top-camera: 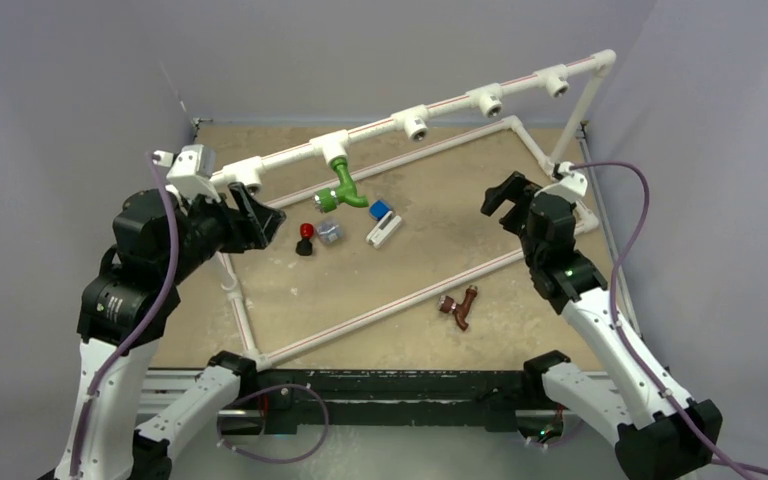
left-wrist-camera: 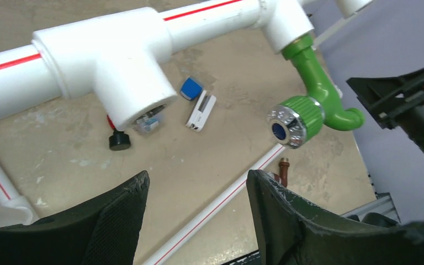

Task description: Install the water faucets

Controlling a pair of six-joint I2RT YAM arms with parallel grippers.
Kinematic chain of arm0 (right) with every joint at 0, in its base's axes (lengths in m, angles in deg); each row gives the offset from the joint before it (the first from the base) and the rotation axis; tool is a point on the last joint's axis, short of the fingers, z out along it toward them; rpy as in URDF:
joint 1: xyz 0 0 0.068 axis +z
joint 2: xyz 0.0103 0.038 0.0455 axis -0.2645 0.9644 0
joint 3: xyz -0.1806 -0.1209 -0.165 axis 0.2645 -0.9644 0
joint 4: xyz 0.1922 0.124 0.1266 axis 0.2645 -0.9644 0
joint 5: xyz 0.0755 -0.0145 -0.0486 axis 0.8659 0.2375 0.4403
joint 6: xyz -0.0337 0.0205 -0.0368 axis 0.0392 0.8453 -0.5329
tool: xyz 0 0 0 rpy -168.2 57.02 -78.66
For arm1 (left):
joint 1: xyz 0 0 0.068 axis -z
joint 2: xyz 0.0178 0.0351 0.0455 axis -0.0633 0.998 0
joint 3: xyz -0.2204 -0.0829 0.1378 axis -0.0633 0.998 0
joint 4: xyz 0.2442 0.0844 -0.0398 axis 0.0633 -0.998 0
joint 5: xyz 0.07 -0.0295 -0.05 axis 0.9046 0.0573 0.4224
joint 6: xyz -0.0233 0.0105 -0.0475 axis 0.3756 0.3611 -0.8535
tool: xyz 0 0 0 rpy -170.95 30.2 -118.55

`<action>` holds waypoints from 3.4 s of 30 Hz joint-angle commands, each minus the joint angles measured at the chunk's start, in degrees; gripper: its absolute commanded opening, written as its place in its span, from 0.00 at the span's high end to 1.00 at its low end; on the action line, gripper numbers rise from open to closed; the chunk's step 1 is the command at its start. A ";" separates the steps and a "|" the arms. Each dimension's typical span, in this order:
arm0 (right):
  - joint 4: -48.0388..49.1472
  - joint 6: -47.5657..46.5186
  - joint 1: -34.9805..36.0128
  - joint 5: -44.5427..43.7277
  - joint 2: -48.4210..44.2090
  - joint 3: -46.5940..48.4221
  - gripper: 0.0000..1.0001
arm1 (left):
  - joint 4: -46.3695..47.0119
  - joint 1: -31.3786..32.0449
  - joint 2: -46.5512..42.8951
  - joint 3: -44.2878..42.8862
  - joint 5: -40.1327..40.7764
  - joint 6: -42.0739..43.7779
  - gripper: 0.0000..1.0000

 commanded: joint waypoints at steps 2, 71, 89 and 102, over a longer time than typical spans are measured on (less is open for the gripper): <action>-12.82 2.80 -0.04 3.12 1.28 6.99 0.01 | -2.13 -0.01 0.87 0.96 7.65 0.21 0.35; -13.93 9.22 -0.04 11.21 13.18 30.25 0.02 | 14.27 -19.96 20.51 -11.06 4.56 5.35 0.33; 0.40 28.46 -5.32 13.39 23.66 37.63 0.08 | 29.96 -19.82 21.48 -13.40 -7.87 4.57 0.34; 8.96 39.52 -6.91 16.51 31.07 40.26 0.15 | 39.21 -19.83 29.63 -12.22 -7.69 7.12 0.34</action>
